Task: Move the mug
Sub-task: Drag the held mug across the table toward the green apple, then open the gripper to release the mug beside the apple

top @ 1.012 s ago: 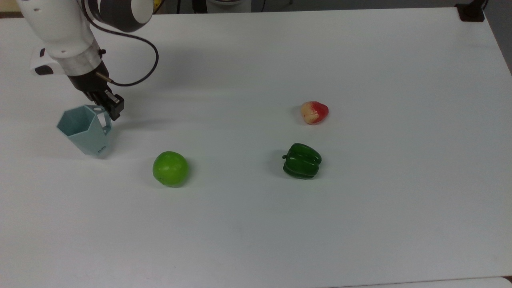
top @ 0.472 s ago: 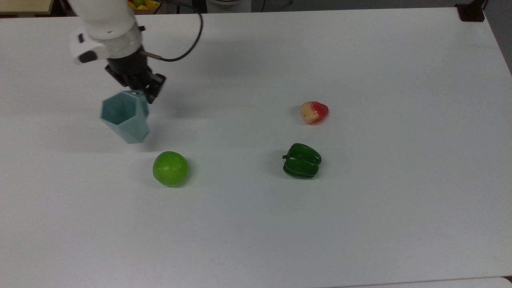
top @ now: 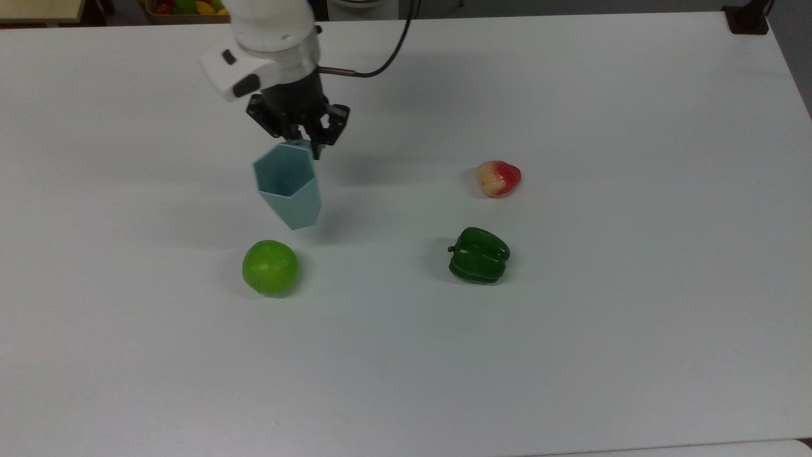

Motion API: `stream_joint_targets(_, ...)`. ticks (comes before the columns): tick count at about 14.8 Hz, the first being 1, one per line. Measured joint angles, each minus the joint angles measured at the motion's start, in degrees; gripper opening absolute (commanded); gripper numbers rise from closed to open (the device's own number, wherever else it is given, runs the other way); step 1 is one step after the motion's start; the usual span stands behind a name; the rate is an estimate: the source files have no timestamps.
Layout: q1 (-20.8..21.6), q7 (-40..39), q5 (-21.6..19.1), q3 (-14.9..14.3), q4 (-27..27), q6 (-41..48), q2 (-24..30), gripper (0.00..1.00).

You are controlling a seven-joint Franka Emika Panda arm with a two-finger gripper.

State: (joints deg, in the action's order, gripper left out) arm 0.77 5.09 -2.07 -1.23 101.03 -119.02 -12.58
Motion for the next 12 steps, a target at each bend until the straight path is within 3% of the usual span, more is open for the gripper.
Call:
stream_joint_targets(4, 3.5, -0.2, 0.8, -0.5, -1.2, 0.0, -1.6, 0.19)
stream_joint_targets(8, 4.0, -0.2, 3.2, -0.6, -5.7, 0.0, -8.3, 0.21)
stream_joint_targets(12, 4.0, -0.1, 5.1, -0.7, -6.8, -0.8, -12.8, 0.21)
